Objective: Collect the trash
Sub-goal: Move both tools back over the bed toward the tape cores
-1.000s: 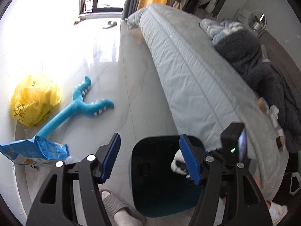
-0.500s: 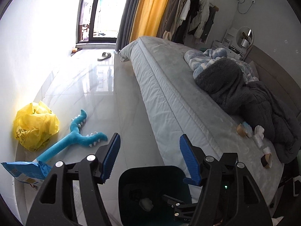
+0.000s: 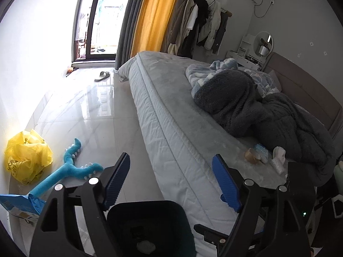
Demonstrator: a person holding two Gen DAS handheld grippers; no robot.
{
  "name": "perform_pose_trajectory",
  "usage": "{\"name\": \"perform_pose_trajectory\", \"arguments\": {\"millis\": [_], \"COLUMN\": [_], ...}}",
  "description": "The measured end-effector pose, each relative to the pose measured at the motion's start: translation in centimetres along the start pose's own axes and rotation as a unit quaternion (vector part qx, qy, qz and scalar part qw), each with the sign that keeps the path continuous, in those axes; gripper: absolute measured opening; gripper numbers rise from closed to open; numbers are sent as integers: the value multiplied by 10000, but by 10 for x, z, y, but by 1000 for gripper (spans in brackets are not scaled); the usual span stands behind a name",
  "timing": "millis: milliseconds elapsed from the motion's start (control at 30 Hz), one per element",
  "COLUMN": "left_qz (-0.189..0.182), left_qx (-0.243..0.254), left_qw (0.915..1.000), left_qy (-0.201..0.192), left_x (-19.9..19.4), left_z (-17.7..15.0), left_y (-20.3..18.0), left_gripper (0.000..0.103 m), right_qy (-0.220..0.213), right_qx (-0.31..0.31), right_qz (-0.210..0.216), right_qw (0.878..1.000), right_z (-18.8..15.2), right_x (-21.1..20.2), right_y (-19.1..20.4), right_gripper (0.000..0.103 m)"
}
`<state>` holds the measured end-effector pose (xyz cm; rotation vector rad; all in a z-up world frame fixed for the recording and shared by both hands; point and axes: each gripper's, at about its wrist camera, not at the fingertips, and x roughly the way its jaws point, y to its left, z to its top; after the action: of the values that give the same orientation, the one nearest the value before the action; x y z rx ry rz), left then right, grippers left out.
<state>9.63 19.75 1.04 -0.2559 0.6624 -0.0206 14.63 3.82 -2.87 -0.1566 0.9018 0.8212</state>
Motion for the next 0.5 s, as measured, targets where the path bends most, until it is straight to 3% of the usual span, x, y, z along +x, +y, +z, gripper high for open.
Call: {"name": "perform_pose_trajectory", "arguments": {"millis": [500], "left_qz": [-398], "left_qx": [122], "left_qw": [9990], "left_qy": [148], "left_x": [37], "left_z": [-6], "left_y": [-77], "left_gripper": [85], "right_qy": [-362], "right_qx": [-52], "right_qz": [-630], "right_qw": [9973], "right_z": [-22], "right_x": [-60], "right_y": [-60], "right_gripper": [80]}}
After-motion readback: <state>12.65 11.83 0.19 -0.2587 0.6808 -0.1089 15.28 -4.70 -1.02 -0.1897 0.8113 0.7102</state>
